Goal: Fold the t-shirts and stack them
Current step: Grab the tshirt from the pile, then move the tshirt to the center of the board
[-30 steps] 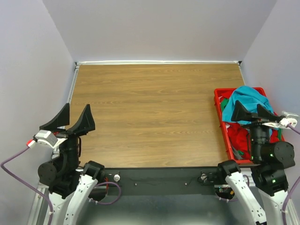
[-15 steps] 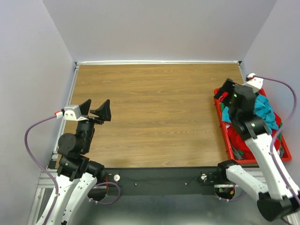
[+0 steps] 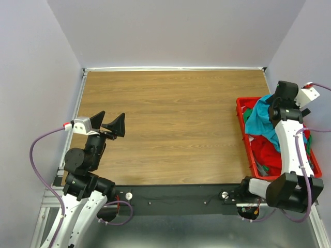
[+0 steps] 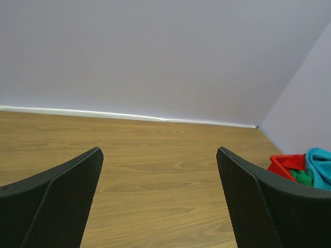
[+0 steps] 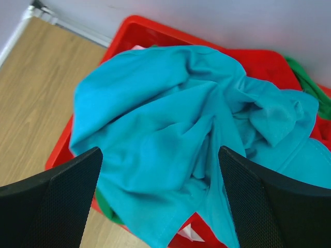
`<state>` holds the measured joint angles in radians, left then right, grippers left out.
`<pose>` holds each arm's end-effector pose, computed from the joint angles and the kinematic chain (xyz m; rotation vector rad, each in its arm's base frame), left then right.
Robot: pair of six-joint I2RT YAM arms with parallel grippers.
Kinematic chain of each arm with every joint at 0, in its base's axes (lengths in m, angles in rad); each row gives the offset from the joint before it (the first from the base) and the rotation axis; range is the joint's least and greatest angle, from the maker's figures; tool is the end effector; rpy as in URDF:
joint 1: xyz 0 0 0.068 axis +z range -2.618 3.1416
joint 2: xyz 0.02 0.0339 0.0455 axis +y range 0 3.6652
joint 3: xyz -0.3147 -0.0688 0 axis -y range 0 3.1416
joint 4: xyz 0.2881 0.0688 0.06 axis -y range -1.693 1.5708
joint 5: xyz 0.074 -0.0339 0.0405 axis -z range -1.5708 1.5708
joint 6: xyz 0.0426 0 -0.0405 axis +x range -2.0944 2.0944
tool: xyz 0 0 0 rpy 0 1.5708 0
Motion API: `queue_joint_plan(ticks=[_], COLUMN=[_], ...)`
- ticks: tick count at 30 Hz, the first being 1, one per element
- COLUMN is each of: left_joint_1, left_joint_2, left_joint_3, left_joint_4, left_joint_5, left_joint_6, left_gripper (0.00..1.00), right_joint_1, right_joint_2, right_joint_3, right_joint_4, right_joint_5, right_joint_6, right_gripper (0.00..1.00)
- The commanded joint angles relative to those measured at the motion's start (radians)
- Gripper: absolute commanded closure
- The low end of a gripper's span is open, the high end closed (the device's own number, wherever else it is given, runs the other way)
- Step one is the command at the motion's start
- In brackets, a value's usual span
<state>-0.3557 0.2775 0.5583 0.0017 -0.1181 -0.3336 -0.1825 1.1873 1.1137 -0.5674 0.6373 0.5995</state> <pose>0.0854 -0.0264 0.3696 -0.0882 1.3046 -0.5139 0.2715 -0.0759 0.3793 1.1088 1.7884 -0.4545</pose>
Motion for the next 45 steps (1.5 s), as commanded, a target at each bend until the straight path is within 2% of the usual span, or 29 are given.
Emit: queue_joint_plan(ticks=[1, 6, 9, 10, 13, 15, 18, 19, 26, 31, 35, 37, 38, 41, 42, 45], left_joint_1=[-0.002, -0.005, -0.005, -0.005, -0.005, -0.005, -0.005, -0.005, -0.005, -0.003, 0.0, 0.0, 0.003, 0.004, 0.006, 0.009], left_joint_2=[-0.021, -0.027, -0.026, -0.026, -0.026, -0.023, -0.015, -0.014, 0.005, 0.026, 0.026, 0.02, 0.011, -0.001, -0.009, -0.018], left_joint_3=[-0.011, -0.009, -0.011, -0.011, -0.009, -0.008, -0.006, -0.003, -0.001, 0.002, -0.001, -0.003, -0.006, -0.012, -0.014, -0.02], left_joint_4=[0.0, 0.0, 0.0, 0.0, 0.0, 0.0, 0.0, 0.0, 0.0, 0.0, 0.003, 0.006, 0.007, 0.014, 0.02, 0.029], left_joint_5=[0.028, 0.023, 0.021, 0.021, 0.02, 0.018, 0.023, 0.024, 0.017, 0.015, 0.018, 0.015, 0.014, 0.009, 0.008, 0.009], left_joint_6=[-0.002, 0.004, 0.005, 0.005, 0.008, 0.013, 0.016, 0.018, 0.021, 0.022, 0.024, 0.025, 0.024, 0.024, 0.022, 0.024], left_gripper=[0.01, 0.02, 0.01, 0.02, 0.02, 0.02, 0.02, 0.02, 0.02, 0.02, 0.02, 0.03, 0.02, 0.02, 0.03, 0.03], right_joint_1=[-0.072, -0.138, -0.16, -0.161, -0.161, -0.161, -0.161, -0.161, -0.111, 0.171, 0.419, 0.497, 0.556, 0.647, 0.659, 0.676], right_joint_2=[0.055, 0.13, 0.158, 0.158, 0.155, 0.137, 0.088, 0.077, 0.041, 0.165, 0.375, 0.44, 0.492, 0.557, 0.581, 0.58], right_joint_3=[0.008, -0.035, -0.055, -0.058, -0.069, -0.071, -0.063, -0.049, 0.086, 0.357, 0.634, 0.737, 0.846, 0.998, 1.018, 0.971], right_joint_4=[-0.023, 0.018, 0.037, 0.04, 0.046, 0.046, 0.046, 0.047, 0.052, 0.044, 0.038, 0.038, 0.038, 0.038, 0.038, 0.043], right_joint_5=[-0.077, -0.169, -0.171, -0.163, -0.128, -0.111, -0.129, -0.139, -0.379, -0.421, -0.543, -0.626, -0.704, -0.815, -0.9, -0.988], right_joint_6=[0.077, 0.123, 0.135, 0.122, 0.086, 0.056, 0.019, 0.002, -0.099, -0.152, -0.201, -0.245, -0.257, -0.3, -0.303, -0.311], right_gripper=[0.0, 0.03, 0.17, 0.27, 0.42, 0.69, 0.89, 0.99, 0.99, 0.99, 0.99, 0.99, 0.99, 0.99, 0.99, 0.99])
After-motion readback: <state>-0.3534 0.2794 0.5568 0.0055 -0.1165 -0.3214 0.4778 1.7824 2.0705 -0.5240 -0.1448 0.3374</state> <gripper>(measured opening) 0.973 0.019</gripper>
